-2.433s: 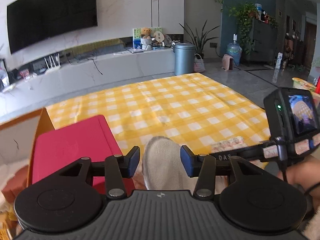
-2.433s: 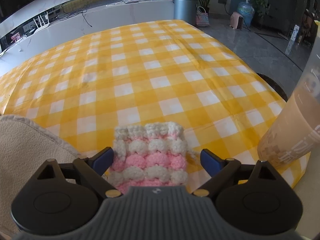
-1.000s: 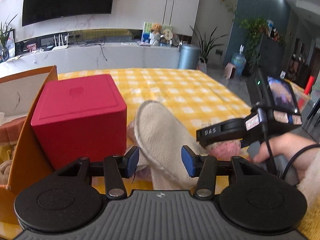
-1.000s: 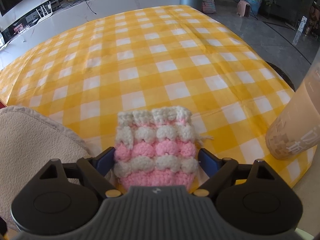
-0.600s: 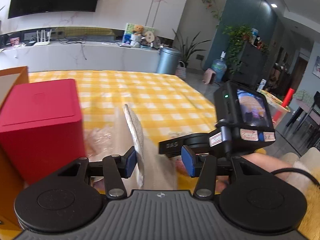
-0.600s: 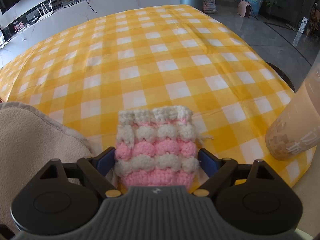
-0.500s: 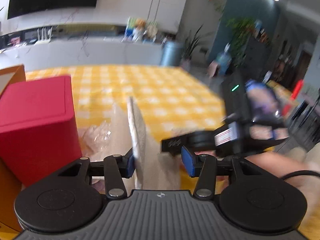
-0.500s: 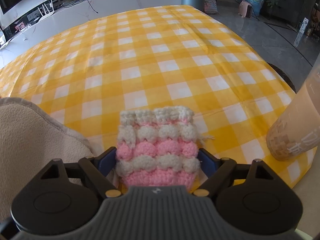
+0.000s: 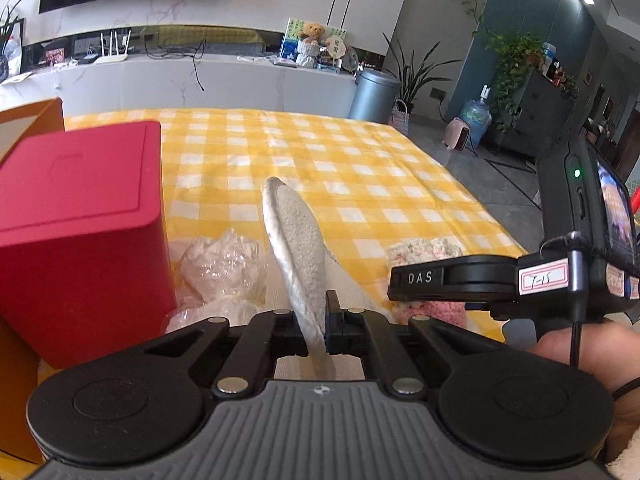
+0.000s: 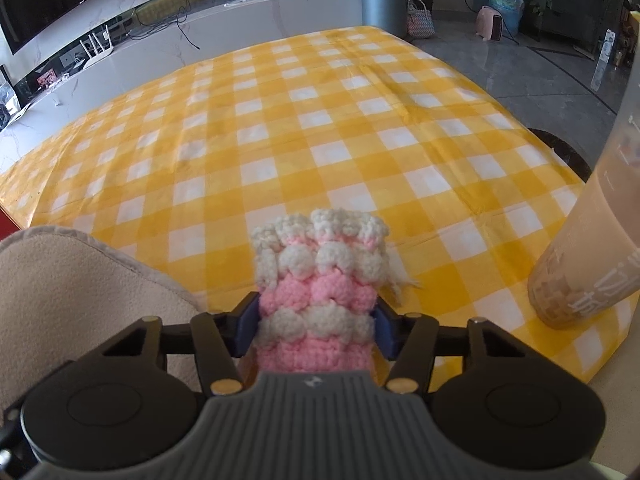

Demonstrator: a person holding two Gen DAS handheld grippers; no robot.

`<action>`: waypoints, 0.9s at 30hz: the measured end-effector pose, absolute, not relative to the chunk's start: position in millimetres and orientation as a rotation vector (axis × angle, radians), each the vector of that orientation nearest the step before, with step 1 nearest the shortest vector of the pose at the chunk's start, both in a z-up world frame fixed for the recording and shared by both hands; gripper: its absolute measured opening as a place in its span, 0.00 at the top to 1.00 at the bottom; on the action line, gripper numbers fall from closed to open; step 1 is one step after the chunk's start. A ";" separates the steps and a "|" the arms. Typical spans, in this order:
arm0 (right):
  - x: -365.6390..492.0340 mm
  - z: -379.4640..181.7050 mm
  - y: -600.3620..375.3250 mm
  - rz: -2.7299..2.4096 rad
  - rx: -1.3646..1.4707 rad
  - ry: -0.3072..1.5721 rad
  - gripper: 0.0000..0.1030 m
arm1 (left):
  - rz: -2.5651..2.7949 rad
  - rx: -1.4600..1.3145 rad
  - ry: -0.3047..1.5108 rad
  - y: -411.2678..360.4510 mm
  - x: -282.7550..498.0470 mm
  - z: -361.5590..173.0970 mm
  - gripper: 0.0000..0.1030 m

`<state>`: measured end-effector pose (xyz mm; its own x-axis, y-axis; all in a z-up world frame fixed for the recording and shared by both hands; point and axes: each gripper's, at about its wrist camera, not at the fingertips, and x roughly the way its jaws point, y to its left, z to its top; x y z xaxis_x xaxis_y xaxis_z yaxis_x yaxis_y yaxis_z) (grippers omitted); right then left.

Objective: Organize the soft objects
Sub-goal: 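Carry the beige pad in the left gripper while right carries the pouch to the box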

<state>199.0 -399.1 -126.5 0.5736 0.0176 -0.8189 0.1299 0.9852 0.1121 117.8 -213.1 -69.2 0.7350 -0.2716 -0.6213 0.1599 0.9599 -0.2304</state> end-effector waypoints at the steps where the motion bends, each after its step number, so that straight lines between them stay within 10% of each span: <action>1: 197.6 -125.1 -399.7 -0.067 0.169 0.950 0.46 | -0.246 -0.186 0.699 -212.0 116.1 -64.9 0.95; 27: 135.7 -51.2 -404.2 0.065 0.339 0.570 0.46 | -0.225 -0.249 0.406 -122.0 83.7 82.6 0.95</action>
